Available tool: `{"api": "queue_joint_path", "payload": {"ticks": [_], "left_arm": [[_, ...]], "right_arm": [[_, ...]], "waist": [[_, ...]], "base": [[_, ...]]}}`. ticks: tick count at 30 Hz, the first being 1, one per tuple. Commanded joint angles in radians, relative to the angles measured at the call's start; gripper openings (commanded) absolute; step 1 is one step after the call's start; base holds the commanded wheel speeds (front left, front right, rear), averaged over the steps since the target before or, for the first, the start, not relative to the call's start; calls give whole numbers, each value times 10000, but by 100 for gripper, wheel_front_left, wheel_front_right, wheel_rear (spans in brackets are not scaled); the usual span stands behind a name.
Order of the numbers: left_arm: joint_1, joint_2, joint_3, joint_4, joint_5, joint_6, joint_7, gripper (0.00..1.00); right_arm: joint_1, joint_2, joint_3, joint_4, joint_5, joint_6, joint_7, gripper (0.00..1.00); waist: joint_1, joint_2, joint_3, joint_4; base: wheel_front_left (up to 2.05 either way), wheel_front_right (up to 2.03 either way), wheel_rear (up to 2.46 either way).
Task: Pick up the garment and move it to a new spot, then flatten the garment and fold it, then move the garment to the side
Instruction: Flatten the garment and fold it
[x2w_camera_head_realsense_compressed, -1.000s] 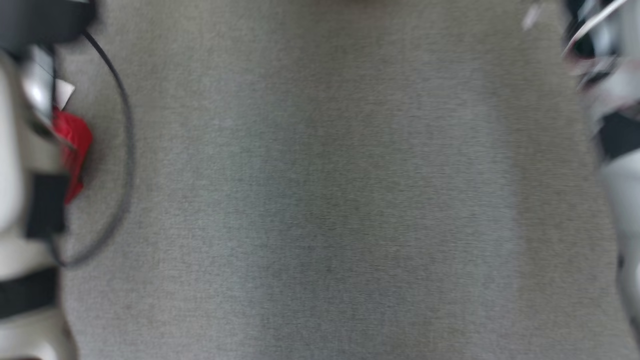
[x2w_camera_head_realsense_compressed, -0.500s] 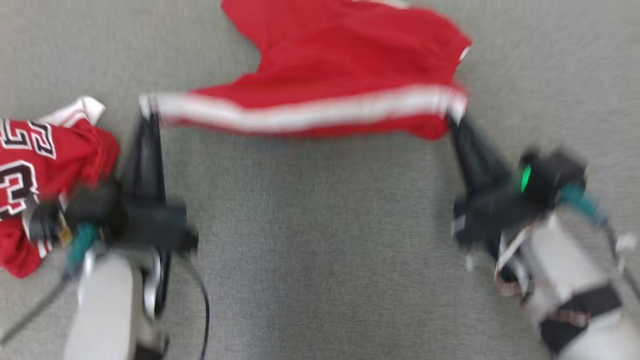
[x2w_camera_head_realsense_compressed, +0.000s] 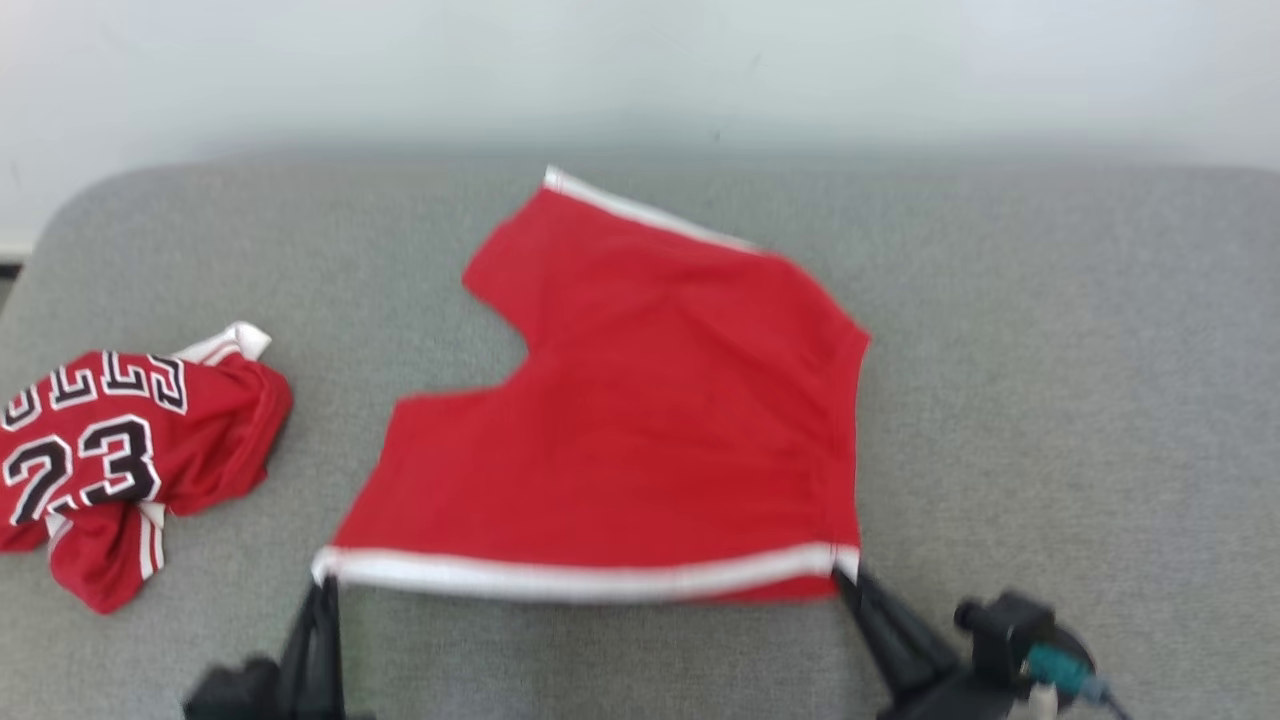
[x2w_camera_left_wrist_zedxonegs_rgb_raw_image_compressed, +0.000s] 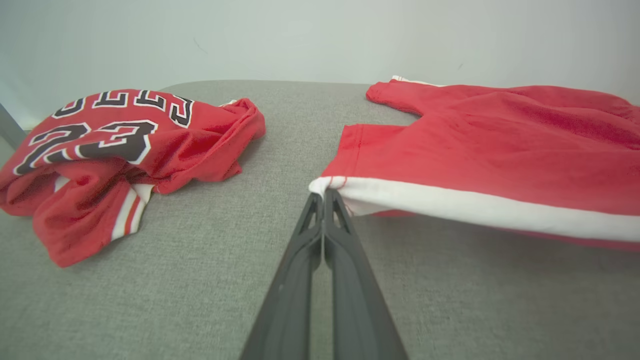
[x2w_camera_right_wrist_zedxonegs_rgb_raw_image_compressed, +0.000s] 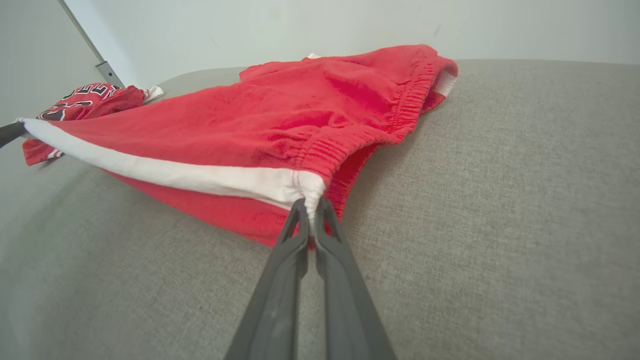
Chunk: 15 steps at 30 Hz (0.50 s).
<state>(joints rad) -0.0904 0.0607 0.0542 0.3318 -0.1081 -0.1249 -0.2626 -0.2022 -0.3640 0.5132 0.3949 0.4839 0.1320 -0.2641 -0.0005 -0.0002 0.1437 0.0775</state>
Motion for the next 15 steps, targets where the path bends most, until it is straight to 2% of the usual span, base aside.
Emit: {"api": "queue_joint_path", "payload": {"ticks": [1,10,15], "left_arm": [[585,-44,-120,139,141,-75,-33,0],[2046,-19,154,238,-237,-38,-33,0],[2593,6,240,304,-278,-40,-33,0]], "right_arm": [[499,89,52,174,35,-26,-1,0],[1921,475,222,558,37,-26,1,0],[2477,346,610,727,135,-26,0,0]], "waist": [[5,2,-1068,-164],[5,2,-1753,-277],[5,2,-1925,-267]], "base": [[0,0,0],[0,0,0],[0,0,0]]}}
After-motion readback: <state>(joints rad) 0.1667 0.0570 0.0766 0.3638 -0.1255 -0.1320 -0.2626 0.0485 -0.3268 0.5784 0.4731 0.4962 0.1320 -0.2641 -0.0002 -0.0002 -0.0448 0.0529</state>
